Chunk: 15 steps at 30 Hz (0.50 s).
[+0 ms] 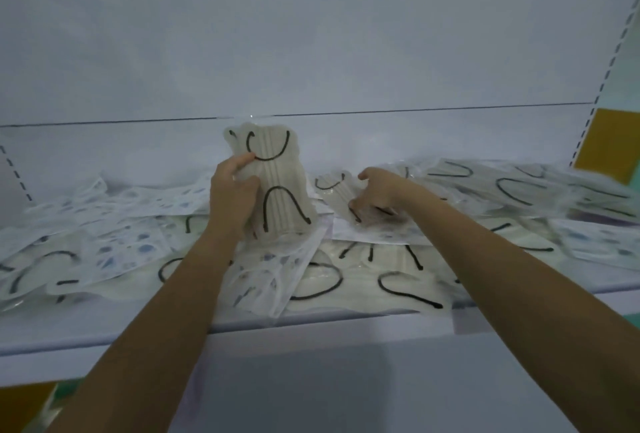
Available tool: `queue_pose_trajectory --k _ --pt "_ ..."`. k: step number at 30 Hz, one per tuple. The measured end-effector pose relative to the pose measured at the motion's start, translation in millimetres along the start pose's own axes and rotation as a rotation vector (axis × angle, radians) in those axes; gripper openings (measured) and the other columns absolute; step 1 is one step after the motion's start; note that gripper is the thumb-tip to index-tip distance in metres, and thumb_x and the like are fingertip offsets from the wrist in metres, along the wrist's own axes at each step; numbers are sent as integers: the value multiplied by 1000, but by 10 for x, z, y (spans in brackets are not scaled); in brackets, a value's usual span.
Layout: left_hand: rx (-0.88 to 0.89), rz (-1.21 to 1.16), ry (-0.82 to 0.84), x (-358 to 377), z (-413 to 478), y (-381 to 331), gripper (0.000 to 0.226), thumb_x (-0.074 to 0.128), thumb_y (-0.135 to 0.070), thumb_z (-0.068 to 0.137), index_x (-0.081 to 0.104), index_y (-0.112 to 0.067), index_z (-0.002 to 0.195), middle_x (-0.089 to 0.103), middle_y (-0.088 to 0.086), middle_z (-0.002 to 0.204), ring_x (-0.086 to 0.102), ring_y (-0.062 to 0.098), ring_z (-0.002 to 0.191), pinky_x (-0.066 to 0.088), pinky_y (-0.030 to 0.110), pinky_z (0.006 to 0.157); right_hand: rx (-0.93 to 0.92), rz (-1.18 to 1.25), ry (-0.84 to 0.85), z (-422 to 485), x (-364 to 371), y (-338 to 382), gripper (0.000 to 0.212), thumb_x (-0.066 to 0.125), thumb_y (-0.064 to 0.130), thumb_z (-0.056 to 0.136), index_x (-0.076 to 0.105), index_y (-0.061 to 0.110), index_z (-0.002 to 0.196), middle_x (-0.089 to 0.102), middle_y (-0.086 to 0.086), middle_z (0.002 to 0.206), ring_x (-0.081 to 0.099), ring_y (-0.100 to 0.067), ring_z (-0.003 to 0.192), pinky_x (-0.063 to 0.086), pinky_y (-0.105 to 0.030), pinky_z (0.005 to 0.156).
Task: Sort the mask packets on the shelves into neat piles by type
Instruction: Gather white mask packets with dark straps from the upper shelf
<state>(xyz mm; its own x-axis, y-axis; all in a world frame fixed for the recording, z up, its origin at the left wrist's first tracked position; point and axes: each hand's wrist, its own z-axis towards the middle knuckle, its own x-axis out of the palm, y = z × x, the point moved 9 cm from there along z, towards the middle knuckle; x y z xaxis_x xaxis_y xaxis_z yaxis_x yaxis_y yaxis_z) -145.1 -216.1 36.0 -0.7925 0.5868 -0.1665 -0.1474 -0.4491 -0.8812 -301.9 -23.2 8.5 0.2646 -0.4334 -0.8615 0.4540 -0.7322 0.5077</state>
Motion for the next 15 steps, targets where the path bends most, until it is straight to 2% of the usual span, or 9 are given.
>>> queue_pose_trajectory --k 3,5,7,9,11,12,13,14,15 --pt "33 6 -41 -58 14 -28 41 48 1 87 54 -11 125 47 5 132 45 18 122 37 35 107 -18 77 -27 40 -55 64 75 69 12 80 30 13 143 41 -13 140 44 -30 124 40 -31 94" --pt "34 -11 -64 -76 9 -24 42 47 0 87 52 -11 127 46 6 133 43 18 124 36 36 108 -42 149 -120 9 -189 63 68 65 5 82 35 16 141 46 -14 133 50 -30 114 42 -29 82" --pt "-2 -44 -88 -91 -9 -8 42 46 -3 88 51 -12 129 45 5 135 42 17 125 35 35 109 -107 393 -219 -49 -366 59 58 61 1 85 41 18 137 51 -11 121 56 -27 98 47 -28 73" --pt "-21 -78 -94 -107 -5 -29 38 47 -9 89 53 -14 127 47 3 132 44 15 121 36 36 108 -211 756 -279 -133 -531 105 50 59 -1 86 47 18 131 53 -9 113 59 -22 90 52 -26 68" --pt "-14 -155 -67 -69 -10 -111 17 49 -19 92 61 -22 102 54 -1 107 49 10 99 42 41 99 -297 1037 -268 -197 -558 228 46 59 -5 85 51 15 125 54 -10 111 60 -25 93 55 -34 77" --pt "-15 -192 -38 -33 -24 -169 12 50 -24 92 57 -27 83 50 -4 90 46 8 83 43 42 87 -325 1047 -254 -235 -497 334 45 60 -5 84 51 14 124 55 -9 110 60 -25 93 55 -37 80" --pt "7 -216 -22 -8 -39 -233 19 52 -28 92 49 -28 73 45 -6 80 42 6 74 41 37 75 -335 969 -241 -280 -394 459 45 61 -2 84 51 14 125 55 -4 107 61 -22 88 55 -36 77" --pt "18 -214 -3 31 -53 -260 17 55 -30 90 49 -28 74 45 -6 80 43 6 74 40 31 74 -343 858 -215 -318 -269 592 45 63 2 84 51 15 125 53 2 104 61 -18 82 55 -31 70" --pt "58 -180 29 69 -71 -292 4 59 -28 87 56 -26 85 51 -4 90 49 8 83 42 28 79 -352 760 -182 -342 -152 704 45 65 7 85 51 18 126 51 6 104 60 -14 80 54 -26 64"
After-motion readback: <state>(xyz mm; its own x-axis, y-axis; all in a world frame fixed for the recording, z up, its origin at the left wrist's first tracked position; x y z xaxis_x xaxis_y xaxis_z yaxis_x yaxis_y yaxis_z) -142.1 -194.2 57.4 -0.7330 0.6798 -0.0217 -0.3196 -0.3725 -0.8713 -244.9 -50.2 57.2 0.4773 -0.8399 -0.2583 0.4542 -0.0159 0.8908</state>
